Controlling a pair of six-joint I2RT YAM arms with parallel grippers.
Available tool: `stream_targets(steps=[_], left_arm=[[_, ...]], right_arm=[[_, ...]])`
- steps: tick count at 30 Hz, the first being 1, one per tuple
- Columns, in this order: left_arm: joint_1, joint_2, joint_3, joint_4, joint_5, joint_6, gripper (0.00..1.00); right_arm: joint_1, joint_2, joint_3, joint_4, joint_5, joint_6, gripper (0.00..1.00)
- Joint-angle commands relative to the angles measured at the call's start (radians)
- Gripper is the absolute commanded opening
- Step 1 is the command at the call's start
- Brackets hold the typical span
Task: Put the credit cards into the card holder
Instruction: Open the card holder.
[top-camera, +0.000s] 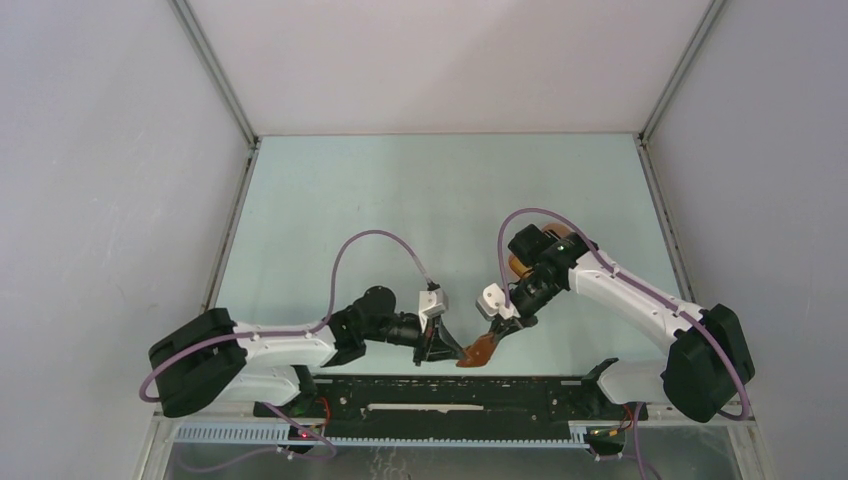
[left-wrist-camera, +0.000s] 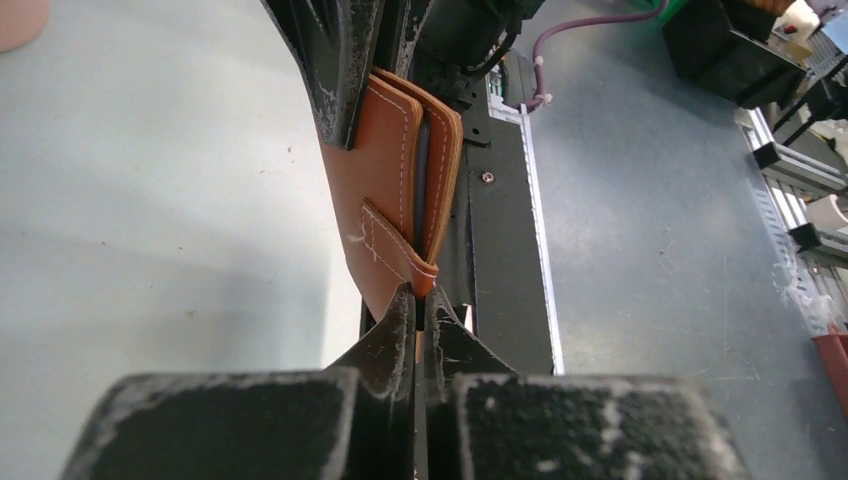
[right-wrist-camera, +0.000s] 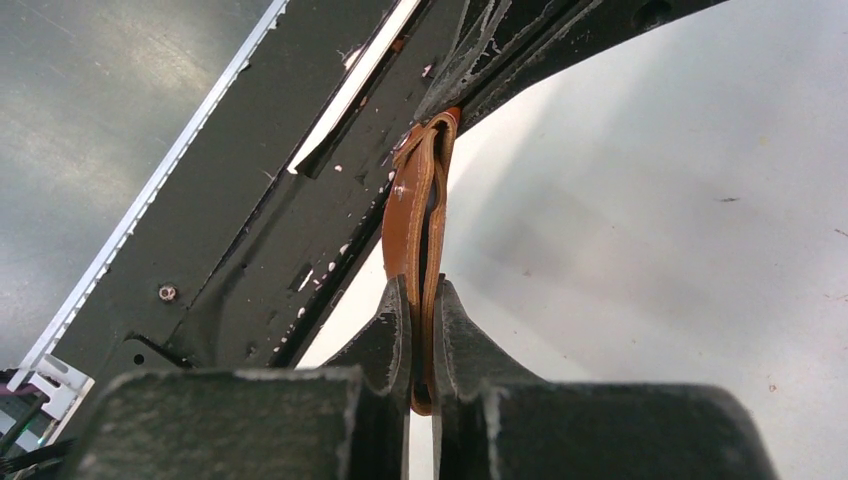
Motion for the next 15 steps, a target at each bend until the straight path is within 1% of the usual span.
stream_targets(steps=[1, 6, 9, 11, 13, 15], left_arm=[[0.023, 0.02, 0.051, 0.103, 0.087, -0.039, 0.0], [0.034, 0.015, 0.04, 0.121, 0.104, -0.052, 0.0], [0.036, 0.009, 0.03, 0.152, 0.123, -0.069, 0.0], [0.039, 0.007, 0.025, 0.144, 0.102, -0.076, 0.0], [0.047, 0.006, 0.022, 0.11, 0.047, -0.077, 0.0], [0.061, 0.008, 0.014, 0.085, 0.0, -0.086, 0.0]], right_arm=[[0.01, -0.002, -0.003, -0.01, -0.034, -0.027, 0.08], [0.012, -0.002, -0.003, -0.023, -0.042, -0.04, 0.11], [0.012, 0.002, -0.003, -0.012, -0.036, -0.027, 0.17], [0.012, 0.003, -0.006, 0.038, -0.021, 0.042, 0.28], [0.012, 0.005, -0.008, 0.108, 0.009, 0.136, 0.4], [0.007, 0.007, -0.008, 0.178, 0.042, 0.246, 0.53]])
